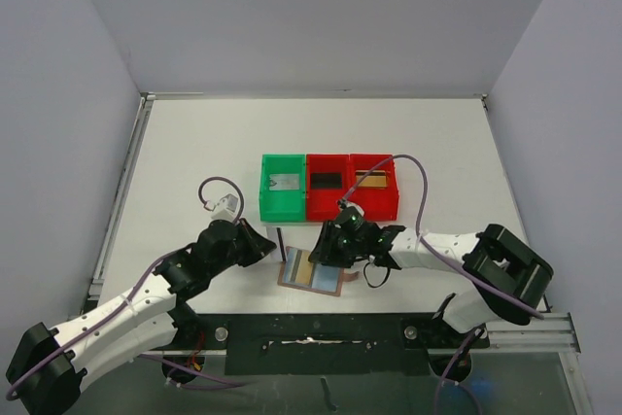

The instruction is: Take the credit cards out of the card holder

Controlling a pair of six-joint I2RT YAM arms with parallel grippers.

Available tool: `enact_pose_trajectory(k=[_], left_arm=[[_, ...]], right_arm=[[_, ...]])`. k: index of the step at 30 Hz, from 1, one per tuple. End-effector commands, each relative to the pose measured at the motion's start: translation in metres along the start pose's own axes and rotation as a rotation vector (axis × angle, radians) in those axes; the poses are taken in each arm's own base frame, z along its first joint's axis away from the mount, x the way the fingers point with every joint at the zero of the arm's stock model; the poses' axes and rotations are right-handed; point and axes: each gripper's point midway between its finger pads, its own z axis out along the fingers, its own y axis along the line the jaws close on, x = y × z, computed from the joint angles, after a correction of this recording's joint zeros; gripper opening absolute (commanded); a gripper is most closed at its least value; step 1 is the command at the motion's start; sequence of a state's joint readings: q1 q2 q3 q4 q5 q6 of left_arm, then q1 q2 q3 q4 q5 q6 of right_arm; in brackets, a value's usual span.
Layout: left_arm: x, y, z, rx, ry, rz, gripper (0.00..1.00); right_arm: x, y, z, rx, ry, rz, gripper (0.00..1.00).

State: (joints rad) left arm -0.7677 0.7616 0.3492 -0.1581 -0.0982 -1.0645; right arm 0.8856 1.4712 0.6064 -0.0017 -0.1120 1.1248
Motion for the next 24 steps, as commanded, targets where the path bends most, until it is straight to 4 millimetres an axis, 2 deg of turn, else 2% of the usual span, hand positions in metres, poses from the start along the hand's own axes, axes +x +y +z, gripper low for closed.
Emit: enact_pose_trajectory(k=[1, 4, 10, 13, 16, 18, 20, 22, 24], left_arm=[[-0.01, -0.015, -0.001, 0.054, -0.033, -0.006, 0.0], [-0.01, -0.024, -0.002, 0.095, -0.026, 0.013, 0.0], [-0.01, -0.049, -0.008, 0.224, -0.015, 0.029, 0.0], [-0.011, -0.061, -0.013, 0.281, -0.003, 0.023, 0.0], [-0.012, -0.078, -0.023, 0.392, 0.014, 0.016, 0.0], [-0.012, -0.082, -0.028, 0.438, 0.034, 0.018, 0.0], [-0.013, -0.085, -0.032, 0.492, 0.058, 0.014, 0.0], [-0.017, -0.089, -0.037, 0.565, 0.08, 0.003, 0.0], [-0.018, -0.095, -0.046, 0.649, 0.099, 0.0, 0.0]], right_arm=[[-0.02, 0.016, -0.014, -0.015, -0.065, -0.062, 0.44], [-0.029, 0.031, -0.024, -0.057, -0.108, -0.086, 0.46], [-0.05, 0.047, -0.05, -0.145, -0.237, -0.087, 0.64], [-0.064, 0.058, -0.066, -0.24, -0.315, -0.087, 0.67], [-0.074, 0.059, -0.079, -0.315, -0.406, -0.106, 0.7], [-0.081, 0.064, -0.092, -0.382, -0.46, -0.111, 0.72], [-0.086, 0.069, -0.104, -0.436, -0.487, -0.121, 0.73], [-0.086, 0.072, -0.112, -0.481, -0.467, -0.119, 0.8], [-0.085, 0.079, -0.116, -0.531, -0.426, -0.134, 0.8]])
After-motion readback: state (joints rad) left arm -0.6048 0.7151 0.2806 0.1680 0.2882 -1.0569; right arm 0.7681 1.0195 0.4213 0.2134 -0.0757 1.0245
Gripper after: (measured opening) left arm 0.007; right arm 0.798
